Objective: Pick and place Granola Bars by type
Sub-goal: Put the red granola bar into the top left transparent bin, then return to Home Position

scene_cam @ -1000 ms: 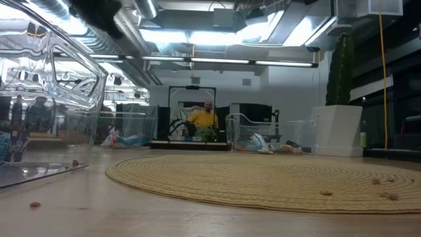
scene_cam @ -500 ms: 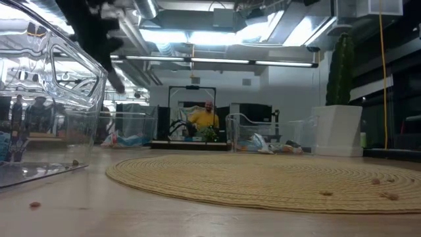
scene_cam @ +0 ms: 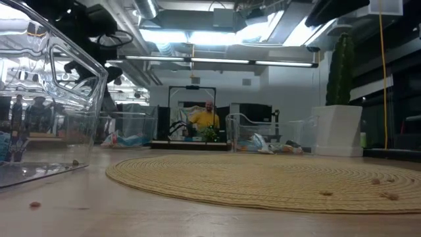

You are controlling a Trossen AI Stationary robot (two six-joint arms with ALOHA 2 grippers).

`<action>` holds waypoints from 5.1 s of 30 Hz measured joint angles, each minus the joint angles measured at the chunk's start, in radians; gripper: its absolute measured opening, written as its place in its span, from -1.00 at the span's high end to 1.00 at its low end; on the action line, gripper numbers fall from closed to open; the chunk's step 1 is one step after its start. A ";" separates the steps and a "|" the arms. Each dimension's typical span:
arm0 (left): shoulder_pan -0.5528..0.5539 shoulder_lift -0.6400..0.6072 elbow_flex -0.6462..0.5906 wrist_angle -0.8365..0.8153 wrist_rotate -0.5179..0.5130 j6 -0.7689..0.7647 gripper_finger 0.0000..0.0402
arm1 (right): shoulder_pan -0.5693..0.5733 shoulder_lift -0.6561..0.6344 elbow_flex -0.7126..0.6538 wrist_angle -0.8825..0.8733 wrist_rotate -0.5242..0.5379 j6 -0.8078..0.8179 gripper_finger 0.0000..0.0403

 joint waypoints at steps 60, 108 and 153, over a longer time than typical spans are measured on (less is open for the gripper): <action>-0.883 -0.618 -0.498 0.592 0.307 -0.317 0.26 | 0.002 -0.065 -0.218 0.228 0.154 0.180 0.34; -0.973 -0.913 -0.570 0.321 0.270 -0.182 0.26 | -0.074 -0.460 -0.434 0.832 -0.436 -0.335 0.34; -0.973 -0.901 -0.570 0.289 0.351 -0.101 0.26 | -0.324 -1.065 -1.071 0.888 -0.597 -0.164 0.34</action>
